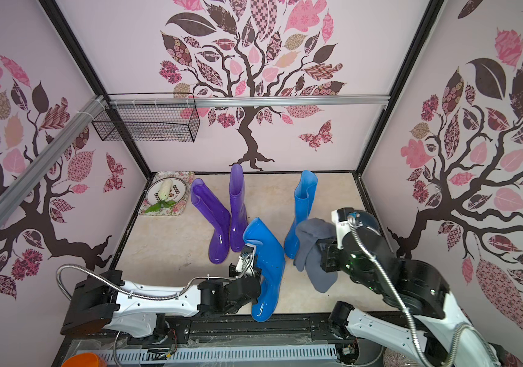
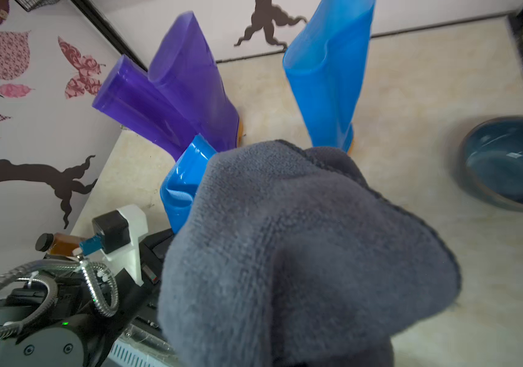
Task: Wipe the rubber boots with a cloth
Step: Adjust the rubber boot at the center of the board.
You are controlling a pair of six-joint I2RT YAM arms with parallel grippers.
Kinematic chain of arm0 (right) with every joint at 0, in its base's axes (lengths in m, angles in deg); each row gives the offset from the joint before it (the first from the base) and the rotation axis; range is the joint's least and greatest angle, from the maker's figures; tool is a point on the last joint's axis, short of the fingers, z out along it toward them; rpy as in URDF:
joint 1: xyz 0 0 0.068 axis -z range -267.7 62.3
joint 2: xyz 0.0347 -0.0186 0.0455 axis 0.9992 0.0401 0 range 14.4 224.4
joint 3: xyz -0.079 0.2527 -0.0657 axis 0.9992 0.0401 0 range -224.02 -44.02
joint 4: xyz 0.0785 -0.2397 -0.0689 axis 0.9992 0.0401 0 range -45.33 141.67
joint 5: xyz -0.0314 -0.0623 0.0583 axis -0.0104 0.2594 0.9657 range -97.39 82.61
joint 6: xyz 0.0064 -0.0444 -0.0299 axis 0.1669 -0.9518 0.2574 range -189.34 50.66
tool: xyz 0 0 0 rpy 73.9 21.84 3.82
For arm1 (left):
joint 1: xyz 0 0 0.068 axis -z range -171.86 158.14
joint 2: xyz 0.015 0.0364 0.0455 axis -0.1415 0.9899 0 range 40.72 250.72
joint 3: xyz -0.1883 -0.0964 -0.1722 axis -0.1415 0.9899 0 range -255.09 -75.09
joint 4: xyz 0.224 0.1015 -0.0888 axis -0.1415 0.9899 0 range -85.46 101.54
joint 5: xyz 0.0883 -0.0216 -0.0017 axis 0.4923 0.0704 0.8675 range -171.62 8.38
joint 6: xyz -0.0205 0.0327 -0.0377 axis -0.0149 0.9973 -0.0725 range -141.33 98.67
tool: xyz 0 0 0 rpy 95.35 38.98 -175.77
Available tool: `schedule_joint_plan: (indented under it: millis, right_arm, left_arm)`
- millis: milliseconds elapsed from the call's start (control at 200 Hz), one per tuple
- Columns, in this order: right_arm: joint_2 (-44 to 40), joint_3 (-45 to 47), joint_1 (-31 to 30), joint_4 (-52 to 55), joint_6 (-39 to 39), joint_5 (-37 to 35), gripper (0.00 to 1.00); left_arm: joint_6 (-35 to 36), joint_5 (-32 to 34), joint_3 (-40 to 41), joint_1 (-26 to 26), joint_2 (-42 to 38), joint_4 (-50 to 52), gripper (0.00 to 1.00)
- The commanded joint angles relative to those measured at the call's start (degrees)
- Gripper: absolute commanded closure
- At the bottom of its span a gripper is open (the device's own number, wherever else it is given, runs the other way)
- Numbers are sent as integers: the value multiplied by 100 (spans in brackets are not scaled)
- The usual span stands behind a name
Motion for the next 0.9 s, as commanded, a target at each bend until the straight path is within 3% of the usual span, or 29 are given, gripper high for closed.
schedule_joint_plan:
  millis: [0,140,260,430,740,855,895]
  right_arm:
    - [-239,1307,-9,-1651,560,1081,100]
    - [141,2532,-17,-3084,701,1659,100]
    - [705,3029,-17,-3824,723,1620,100]
    - [1563,3476,-94,-4512,790,2277,100]
    - [1629,4032,-3358,-5114,2563,716,100]
    - [2017,4026,-3738,-5164,2800,574,100]
    - [2013,3930,-3722,-4789,2847,186,100]
  left_arm:
    - [-1019,173,400,27,-157,13,100]
    - [-1193,544,786,35,-480,334,100]
    - [-1410,602,1069,24,-727,621,100]
    - [-1822,652,1647,28,-1145,790,100]
    - [-1894,629,2196,-2,-1556,667,100]
    - [-1847,626,2150,-9,-1477,649,100]
    - [-1789,605,2136,-10,-1472,599,100]
